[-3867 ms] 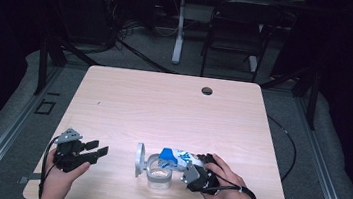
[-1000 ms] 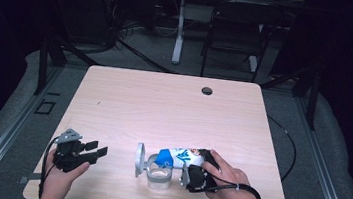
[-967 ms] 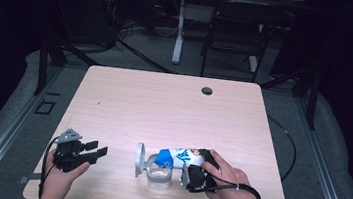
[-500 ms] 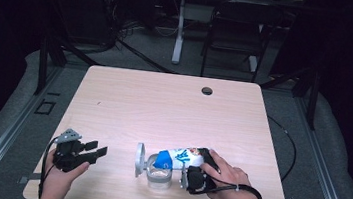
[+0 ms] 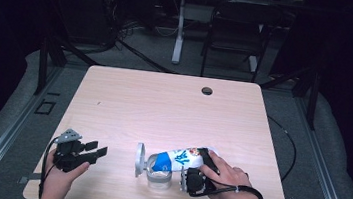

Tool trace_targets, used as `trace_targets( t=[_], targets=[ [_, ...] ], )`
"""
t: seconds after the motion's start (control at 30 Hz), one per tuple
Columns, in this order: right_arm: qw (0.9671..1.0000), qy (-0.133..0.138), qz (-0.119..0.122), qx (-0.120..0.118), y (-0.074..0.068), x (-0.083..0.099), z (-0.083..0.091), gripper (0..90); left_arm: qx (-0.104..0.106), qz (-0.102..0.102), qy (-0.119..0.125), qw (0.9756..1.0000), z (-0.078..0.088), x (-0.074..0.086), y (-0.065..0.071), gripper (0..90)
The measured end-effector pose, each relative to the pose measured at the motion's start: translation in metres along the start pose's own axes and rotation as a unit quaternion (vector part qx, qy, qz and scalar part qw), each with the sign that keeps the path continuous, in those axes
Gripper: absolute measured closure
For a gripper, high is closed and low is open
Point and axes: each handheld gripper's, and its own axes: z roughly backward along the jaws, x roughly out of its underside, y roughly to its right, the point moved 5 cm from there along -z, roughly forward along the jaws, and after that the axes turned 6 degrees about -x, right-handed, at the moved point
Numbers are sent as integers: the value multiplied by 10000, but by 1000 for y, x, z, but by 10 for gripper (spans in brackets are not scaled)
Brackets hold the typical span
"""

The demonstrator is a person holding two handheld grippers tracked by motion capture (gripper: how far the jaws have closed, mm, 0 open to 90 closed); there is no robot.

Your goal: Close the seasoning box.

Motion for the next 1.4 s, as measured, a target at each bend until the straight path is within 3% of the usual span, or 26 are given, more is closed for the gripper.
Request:
trace_targets(
  t=[0.37,0.6,0.63,0.83,1.4],
  targets=[
    [9998,-129,146,99,1,-1,3,467,-7,7,9,10000,0,0,-1,499],
    [9996,-66,223,142,2,-2,3,467,-11,16,20,10000,-1,0,0,499],
    [9993,-203,264,147,2,-2,5,467,-10,16,26,10000,-1,0,0,499],
    [9995,-109,255,176,2,-3,4,468,-6,15,22,10000,0,0,0,499],
    [9990,-205,345,206,2,-4,6,469,-13,7,37,10000,0,0,-1,499]
  ],
)
